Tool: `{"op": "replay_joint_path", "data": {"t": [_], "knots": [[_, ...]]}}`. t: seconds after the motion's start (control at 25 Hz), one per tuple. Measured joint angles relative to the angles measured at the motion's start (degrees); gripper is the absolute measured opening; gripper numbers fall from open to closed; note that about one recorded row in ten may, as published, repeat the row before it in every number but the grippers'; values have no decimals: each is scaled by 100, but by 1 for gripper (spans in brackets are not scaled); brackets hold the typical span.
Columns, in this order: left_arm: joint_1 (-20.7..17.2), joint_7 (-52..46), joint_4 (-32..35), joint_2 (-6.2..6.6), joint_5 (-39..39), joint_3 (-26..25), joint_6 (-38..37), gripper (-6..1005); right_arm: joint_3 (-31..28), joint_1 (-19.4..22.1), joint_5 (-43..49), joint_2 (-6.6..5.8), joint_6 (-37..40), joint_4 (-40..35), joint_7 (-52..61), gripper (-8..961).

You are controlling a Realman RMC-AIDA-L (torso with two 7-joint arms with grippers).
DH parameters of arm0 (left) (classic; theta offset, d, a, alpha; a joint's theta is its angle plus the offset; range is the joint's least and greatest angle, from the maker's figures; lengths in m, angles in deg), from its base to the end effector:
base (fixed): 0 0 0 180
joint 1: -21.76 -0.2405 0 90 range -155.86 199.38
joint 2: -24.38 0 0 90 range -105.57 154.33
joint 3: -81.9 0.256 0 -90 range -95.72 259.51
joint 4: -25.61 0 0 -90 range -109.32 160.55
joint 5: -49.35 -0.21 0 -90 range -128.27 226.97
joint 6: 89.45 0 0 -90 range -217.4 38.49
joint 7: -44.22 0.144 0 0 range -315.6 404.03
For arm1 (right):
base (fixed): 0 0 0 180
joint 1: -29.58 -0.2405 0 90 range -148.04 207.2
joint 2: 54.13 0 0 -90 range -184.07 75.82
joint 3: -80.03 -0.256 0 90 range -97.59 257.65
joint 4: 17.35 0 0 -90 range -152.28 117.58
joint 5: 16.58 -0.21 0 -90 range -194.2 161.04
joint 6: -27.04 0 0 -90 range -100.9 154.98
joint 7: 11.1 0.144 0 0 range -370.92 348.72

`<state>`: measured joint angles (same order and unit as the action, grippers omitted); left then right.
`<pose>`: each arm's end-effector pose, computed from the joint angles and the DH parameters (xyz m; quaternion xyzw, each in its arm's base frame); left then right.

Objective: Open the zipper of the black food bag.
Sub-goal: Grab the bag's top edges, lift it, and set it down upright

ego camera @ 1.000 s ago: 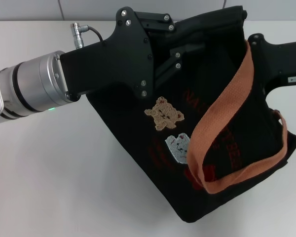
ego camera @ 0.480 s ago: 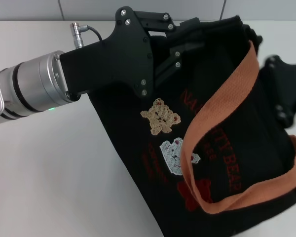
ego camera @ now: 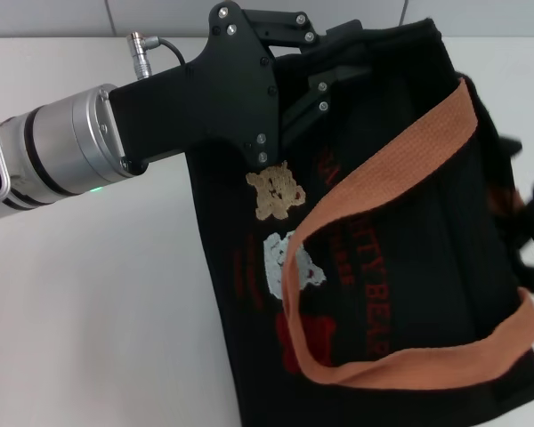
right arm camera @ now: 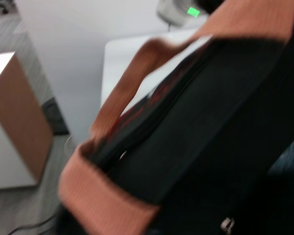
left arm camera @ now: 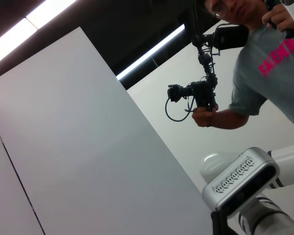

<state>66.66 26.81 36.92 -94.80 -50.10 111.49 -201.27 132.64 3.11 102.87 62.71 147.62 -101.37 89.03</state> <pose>-0.1520 0.3198 -0.0111 -0.7986 0.2500 -0.5111 0.1963 0.1863 0.2811 0.0848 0.9978 -0.0476 -0.0444 0.0144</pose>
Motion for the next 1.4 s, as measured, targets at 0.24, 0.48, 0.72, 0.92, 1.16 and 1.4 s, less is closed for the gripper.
{"op": "replay_joint_path", "data": {"t": [0.24, 0.48, 0.72, 0.92, 1.16, 1.4], "knots": [[3, 2, 3, 1, 55, -6, 4, 153, -34, 136, 693, -12, 457, 21, -54, 1], [15, 8, 4, 0, 89, -8, 12, 153, 92, 268, 976, -14, 464, 254, -97, 0], [26, 9, 3, 0, 122, 13, 18, 152, -647, 150, 972, -44, 451, 500, 105, 19], [27, 9, 2, 0, 122, -4, 32, 152, -1099, 190, 785, -124, 455, 608, 259, 43], [-13, 9, 2, 0, 123, -7, 54, 152, -1578, 496, 69, -387, 473, 782, 319, 275], [-43, 9, 6, 0, 123, -14, 57, 152, -1810, 704, 176, -546, 444, 924, 129, 402]]}}
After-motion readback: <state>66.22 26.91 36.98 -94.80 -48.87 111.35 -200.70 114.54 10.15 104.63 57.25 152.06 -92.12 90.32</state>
